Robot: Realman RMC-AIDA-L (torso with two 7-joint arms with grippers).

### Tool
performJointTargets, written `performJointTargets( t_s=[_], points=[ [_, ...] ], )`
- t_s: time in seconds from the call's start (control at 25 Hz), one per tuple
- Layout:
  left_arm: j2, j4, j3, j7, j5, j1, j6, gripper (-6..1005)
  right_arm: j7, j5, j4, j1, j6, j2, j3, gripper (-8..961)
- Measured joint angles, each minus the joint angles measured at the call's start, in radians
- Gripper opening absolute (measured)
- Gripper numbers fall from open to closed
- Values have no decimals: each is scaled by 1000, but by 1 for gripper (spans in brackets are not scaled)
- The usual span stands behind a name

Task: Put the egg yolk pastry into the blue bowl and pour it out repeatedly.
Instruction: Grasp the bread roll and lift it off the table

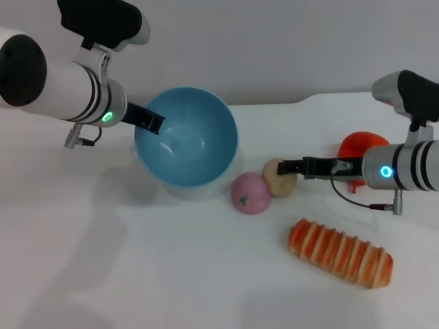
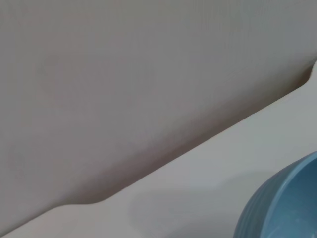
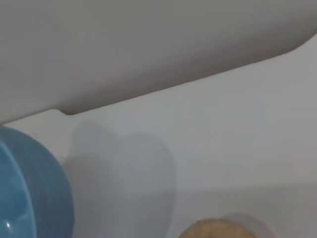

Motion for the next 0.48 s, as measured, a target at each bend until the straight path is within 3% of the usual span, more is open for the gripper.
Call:
performJointTargets(
  t_s=[0.16,0.32,0.36,0.4,0.48],
  points=[
    [0,1,1,-1,0,0,-1,0,7,-11,-38,5,-76,-4,0,642],
    [-1,2,1,-2,-4,0,-10,-1,173,-127,-133,2,-262,-55,-1,638],
    [-1,3,1,-2,-9,0,-14,-1,291,-234,-185,3,-336,-82,-1,637],
    [-1,5,1,-2,-12,0,-15,-1,291,-234,-185,3,-336,-82,-1,636],
    [0,8,1,-2,-20,-1,-16,-1,402,-352,-239,6,-414,-109,0,634]
  ],
)
